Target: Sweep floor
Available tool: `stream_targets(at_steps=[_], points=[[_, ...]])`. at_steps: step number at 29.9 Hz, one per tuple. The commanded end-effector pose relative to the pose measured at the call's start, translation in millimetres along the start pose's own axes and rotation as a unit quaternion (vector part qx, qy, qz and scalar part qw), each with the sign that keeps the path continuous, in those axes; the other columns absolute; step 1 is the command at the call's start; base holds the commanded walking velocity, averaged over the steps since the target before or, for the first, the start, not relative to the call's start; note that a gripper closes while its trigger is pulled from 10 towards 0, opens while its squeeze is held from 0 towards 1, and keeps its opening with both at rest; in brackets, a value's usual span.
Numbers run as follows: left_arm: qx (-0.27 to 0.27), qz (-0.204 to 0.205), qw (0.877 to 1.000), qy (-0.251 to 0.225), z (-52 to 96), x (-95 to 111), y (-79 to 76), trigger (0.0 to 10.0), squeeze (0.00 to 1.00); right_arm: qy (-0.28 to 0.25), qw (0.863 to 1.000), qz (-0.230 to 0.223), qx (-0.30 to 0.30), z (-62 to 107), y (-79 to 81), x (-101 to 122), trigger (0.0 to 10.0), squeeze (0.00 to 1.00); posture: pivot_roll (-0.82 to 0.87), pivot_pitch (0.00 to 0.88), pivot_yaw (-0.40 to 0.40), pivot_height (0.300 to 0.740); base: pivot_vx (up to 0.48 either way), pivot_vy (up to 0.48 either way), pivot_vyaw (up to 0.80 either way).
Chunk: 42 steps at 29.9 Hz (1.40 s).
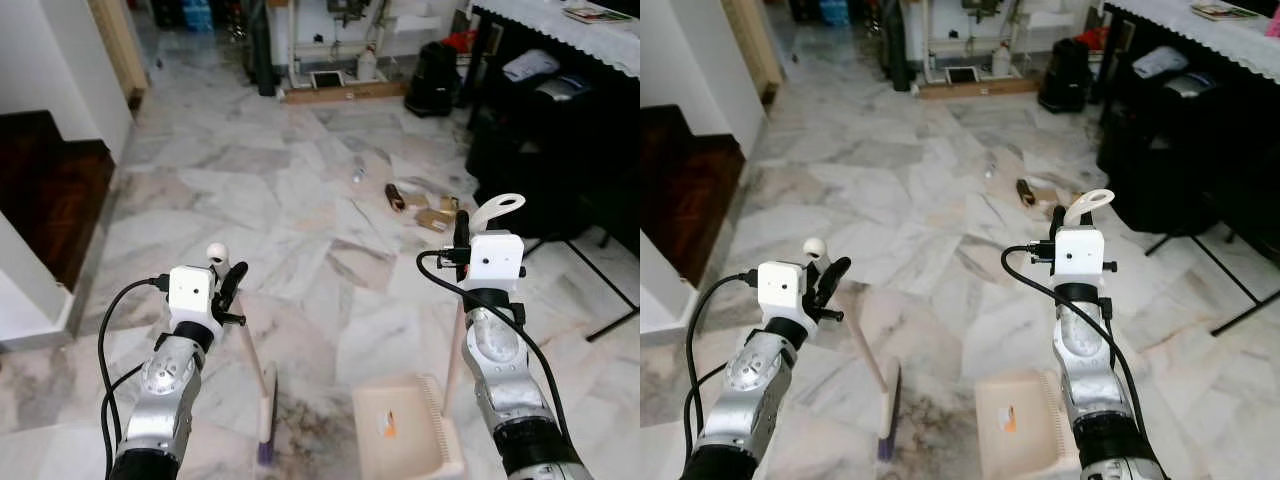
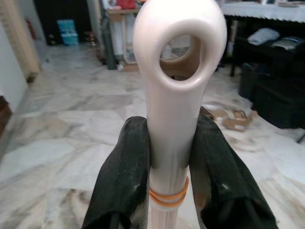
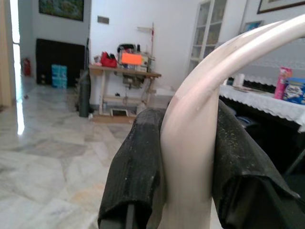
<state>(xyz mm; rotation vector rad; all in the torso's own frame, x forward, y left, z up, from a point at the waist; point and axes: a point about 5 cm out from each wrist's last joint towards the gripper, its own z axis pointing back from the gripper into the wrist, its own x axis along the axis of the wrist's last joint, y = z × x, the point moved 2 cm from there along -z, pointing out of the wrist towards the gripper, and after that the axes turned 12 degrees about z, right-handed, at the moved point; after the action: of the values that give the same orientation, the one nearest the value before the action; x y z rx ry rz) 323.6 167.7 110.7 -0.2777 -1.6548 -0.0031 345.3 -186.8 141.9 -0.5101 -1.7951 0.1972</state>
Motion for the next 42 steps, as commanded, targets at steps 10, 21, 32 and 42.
stream_targets(at_steps=[10,21,32,42], points=[[0.012,-0.003,1.000,-0.020,-6.2,9,4.5,10.0,0.00,-0.024,1.000,-0.012,-0.006,-2.9,-4.5,10,10.0,0.00,-0.07,0.000,0.019,0.740,0.447,0.000,0.00],[0.012,-0.001,1.000,-0.021,-9.3,10,5.4,10.0,0.00,-0.023,1.000,-0.016,-0.006,0.5,-1.6,10,10.0,0.00,-0.12,0.000,0.029,0.740,0.453,0.000,0.00],[-0.005,-0.002,1.000,-0.016,-15.1,10,3.6,10.0,0.00,-0.025,0.999,-0.019,-0.012,2.5,1.7,13,10.0,0.00,-0.15,0.000,0.070,0.740,0.453,0.000,0.00],[-0.011,-0.006,1.000,-0.019,-18.6,14,3.3,10.0,0.00,-0.025,0.999,-0.029,-0.016,-0.5,2.1,16,10.0,0.00,-0.12,0.000,0.080,0.740,0.452,0.000,0.00]])
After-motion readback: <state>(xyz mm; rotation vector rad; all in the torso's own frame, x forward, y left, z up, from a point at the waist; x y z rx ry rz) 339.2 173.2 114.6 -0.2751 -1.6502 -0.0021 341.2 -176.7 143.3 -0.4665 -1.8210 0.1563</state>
